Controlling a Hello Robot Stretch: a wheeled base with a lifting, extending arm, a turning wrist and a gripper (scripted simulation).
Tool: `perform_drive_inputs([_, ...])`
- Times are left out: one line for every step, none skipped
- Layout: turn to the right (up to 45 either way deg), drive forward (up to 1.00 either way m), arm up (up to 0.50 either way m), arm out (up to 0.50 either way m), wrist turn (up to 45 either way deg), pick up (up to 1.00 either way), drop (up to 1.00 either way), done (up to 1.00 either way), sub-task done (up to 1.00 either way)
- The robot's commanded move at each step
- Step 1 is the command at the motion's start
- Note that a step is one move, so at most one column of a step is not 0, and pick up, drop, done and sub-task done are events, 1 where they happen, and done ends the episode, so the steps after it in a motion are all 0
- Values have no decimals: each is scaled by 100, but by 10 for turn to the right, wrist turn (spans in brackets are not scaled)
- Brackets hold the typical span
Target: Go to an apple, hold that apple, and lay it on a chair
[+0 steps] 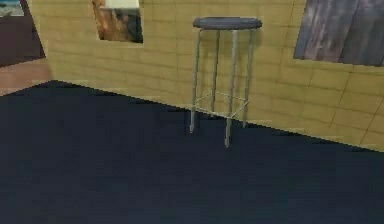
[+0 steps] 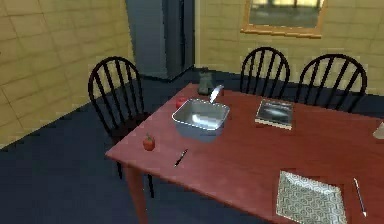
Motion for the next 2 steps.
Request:
perform_drive_inputs([450,0,0,0,0,0,0,0,0])
perform_drive_inputs([450,0,0,0,0,0,0,0,0])
